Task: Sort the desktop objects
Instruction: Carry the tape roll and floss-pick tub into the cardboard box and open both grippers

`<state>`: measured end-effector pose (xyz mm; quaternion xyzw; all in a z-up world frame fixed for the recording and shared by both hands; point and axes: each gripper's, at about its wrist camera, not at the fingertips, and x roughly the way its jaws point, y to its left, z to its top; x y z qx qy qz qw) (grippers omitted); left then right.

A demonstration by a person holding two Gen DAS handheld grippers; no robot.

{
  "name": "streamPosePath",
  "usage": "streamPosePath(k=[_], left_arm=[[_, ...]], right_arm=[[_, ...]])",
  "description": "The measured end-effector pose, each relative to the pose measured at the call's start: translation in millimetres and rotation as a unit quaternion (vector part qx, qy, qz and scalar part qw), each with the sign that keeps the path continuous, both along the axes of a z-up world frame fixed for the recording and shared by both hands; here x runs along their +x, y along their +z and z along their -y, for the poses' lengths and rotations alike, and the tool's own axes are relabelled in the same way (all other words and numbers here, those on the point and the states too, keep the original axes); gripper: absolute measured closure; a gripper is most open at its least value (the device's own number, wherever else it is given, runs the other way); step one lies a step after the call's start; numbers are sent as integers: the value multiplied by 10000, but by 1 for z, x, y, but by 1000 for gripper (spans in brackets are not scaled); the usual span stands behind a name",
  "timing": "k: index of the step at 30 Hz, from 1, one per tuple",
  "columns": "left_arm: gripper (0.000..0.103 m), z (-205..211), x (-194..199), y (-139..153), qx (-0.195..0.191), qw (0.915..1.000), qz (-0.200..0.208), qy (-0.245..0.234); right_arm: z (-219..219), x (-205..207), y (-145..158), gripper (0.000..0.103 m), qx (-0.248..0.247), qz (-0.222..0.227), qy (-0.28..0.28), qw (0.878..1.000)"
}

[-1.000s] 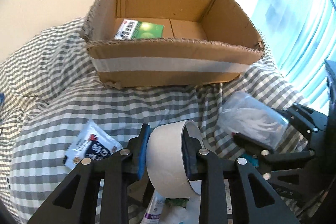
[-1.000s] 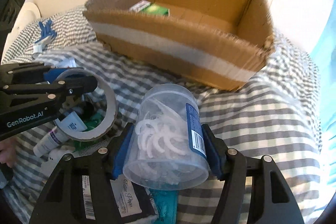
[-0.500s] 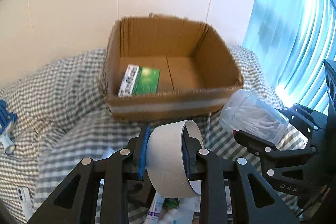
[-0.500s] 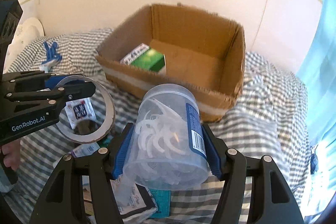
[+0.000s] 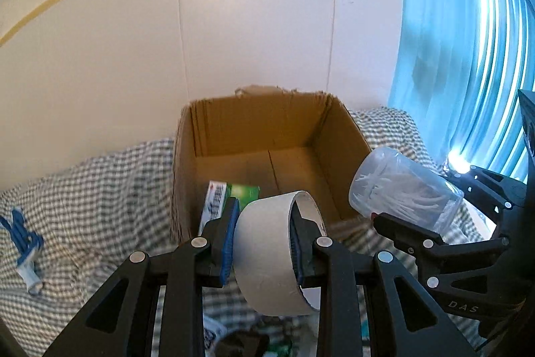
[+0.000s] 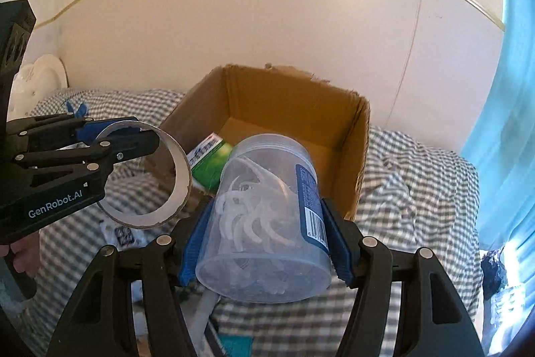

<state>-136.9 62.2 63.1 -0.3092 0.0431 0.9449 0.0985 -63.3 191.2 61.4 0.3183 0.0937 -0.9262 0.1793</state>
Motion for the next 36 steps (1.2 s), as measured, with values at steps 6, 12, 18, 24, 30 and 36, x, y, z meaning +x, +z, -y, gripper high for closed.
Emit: streamPosePath(k=[6,12,18,24,30,36], left_arm=[[75,-2,-36,0,39,10000,-9,-9],[75,-2,-77,-13,46,9999,102,61],[75,0,-119,-35,-19,9995,279,133],[75,3,-153,-56,-53,9988,456,179],[73,4,-167,-66,12,9982,569,211],[13,-1,-158,-58,-214,9983,370,393]], right_arm=[[1,-36,0,41,-1,27,-64,10000],[4,-80,-14,41,10,159,-85,9998],[6,-126,-31,41,28,315,-140,9994],[8,-169,-48,41,85,430,-160,9989],[8,-183,-63,41,26,468,-56,9989],[-1,-175,-52,32,-121,283,-112,9995]])
